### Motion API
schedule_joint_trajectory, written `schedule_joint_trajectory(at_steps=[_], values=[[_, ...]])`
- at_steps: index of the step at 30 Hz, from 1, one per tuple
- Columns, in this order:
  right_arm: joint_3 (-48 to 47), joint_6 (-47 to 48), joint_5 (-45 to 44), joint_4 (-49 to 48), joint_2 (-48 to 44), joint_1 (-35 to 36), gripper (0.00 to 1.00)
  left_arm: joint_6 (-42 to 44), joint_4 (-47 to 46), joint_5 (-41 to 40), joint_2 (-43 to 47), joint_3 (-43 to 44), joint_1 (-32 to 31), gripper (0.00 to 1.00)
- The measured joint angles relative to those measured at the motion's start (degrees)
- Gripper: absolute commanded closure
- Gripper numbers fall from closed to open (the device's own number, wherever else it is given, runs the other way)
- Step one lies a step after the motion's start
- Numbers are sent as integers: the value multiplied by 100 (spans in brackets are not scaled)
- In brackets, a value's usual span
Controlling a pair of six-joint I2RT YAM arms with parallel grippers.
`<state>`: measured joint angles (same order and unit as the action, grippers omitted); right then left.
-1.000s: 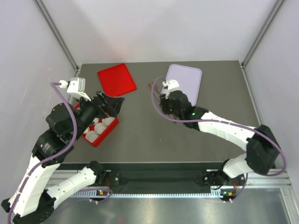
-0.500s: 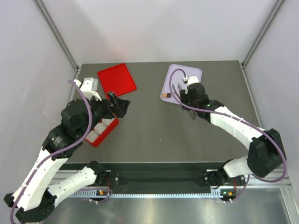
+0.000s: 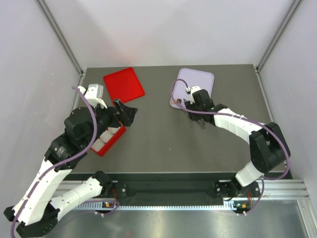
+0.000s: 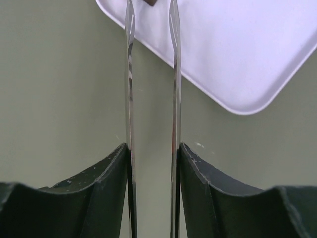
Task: Pack the chocolate
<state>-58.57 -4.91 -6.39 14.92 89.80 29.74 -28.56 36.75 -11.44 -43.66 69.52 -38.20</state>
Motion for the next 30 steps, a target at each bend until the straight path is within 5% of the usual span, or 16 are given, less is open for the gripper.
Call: schedule_joint_trajectory(at_steps=[30], values=[[-610,42,-179,136,769,-31,64,37,-11,-42,-87,-33,0,1]])
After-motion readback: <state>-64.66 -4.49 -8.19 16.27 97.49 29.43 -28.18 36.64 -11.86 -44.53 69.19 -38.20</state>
